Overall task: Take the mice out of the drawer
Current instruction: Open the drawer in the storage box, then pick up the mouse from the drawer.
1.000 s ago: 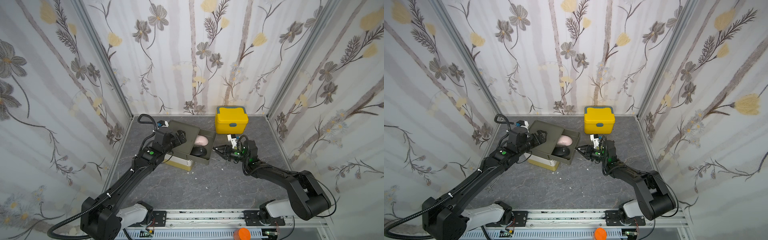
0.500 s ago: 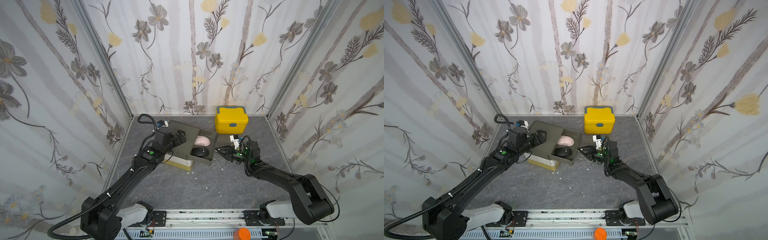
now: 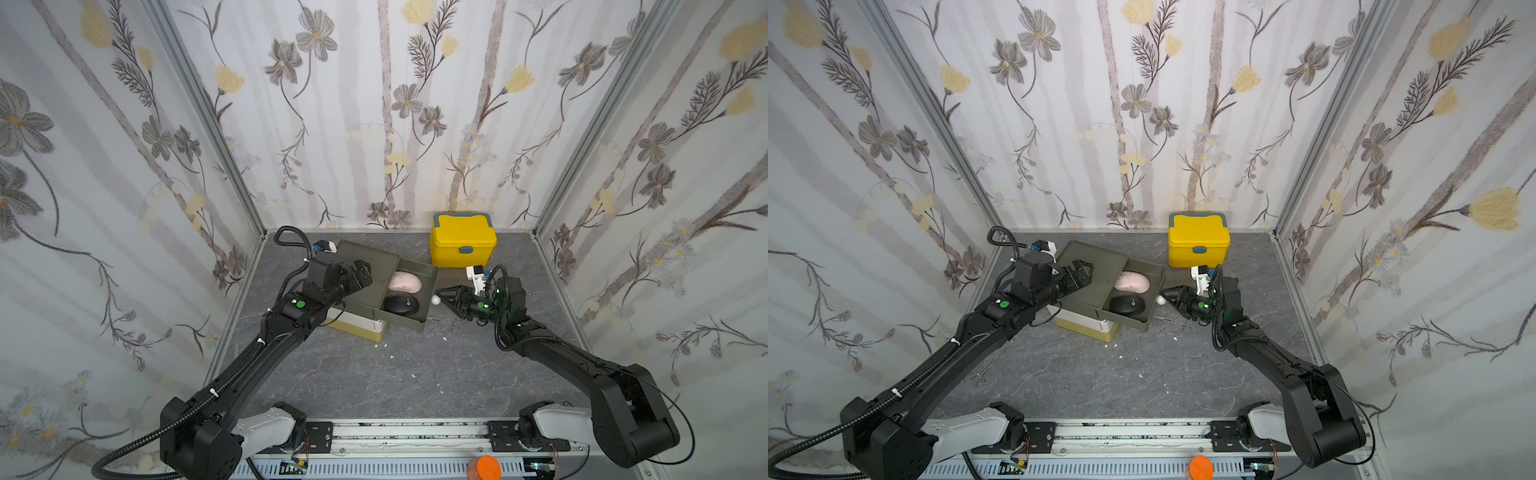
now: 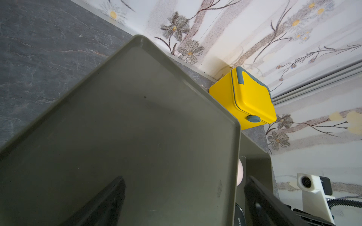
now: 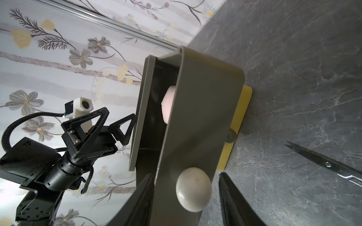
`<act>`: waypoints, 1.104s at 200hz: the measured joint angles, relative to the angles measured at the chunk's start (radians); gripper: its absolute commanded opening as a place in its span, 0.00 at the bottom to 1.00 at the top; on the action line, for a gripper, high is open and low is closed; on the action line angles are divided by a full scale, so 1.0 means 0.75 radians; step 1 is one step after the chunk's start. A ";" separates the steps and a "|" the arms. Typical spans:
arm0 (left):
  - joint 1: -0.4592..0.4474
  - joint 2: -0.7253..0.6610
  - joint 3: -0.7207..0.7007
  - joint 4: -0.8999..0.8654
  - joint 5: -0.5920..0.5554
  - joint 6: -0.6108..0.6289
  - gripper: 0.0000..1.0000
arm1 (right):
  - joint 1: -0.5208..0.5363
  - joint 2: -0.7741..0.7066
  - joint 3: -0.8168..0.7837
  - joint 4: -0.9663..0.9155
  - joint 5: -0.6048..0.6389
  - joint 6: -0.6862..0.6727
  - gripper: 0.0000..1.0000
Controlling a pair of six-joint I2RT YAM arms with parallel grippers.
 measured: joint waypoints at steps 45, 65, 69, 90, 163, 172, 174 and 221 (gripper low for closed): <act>0.000 -0.039 0.023 -0.009 0.044 -0.001 0.97 | -0.024 -0.096 0.253 -0.417 0.186 -0.264 0.68; -0.006 -0.051 0.024 -0.009 0.071 -0.009 0.97 | 0.003 -0.104 0.373 -0.550 0.286 -0.400 0.70; -0.007 -0.053 0.024 -0.008 0.075 -0.012 0.97 | 0.011 -0.100 0.394 -0.569 0.300 -0.425 0.71; -0.019 -0.066 0.017 -0.003 0.090 -0.032 0.97 | 0.111 -0.039 0.548 -0.699 0.401 -0.588 0.73; -0.038 -0.113 -0.038 0.011 0.086 -0.072 0.97 | 0.394 0.347 1.047 -1.012 0.586 -1.157 0.76; -0.038 -0.121 -0.040 0.011 0.077 -0.075 0.97 | 0.405 0.377 1.070 -1.037 0.585 -1.215 0.78; -0.038 -0.124 -0.041 0.012 0.074 -0.075 0.97 | 0.409 0.386 1.075 -1.044 0.585 -1.231 0.78; -0.038 -0.160 -0.060 0.012 0.027 -0.075 0.97 | 0.429 0.564 1.227 -1.205 0.597 -1.518 0.81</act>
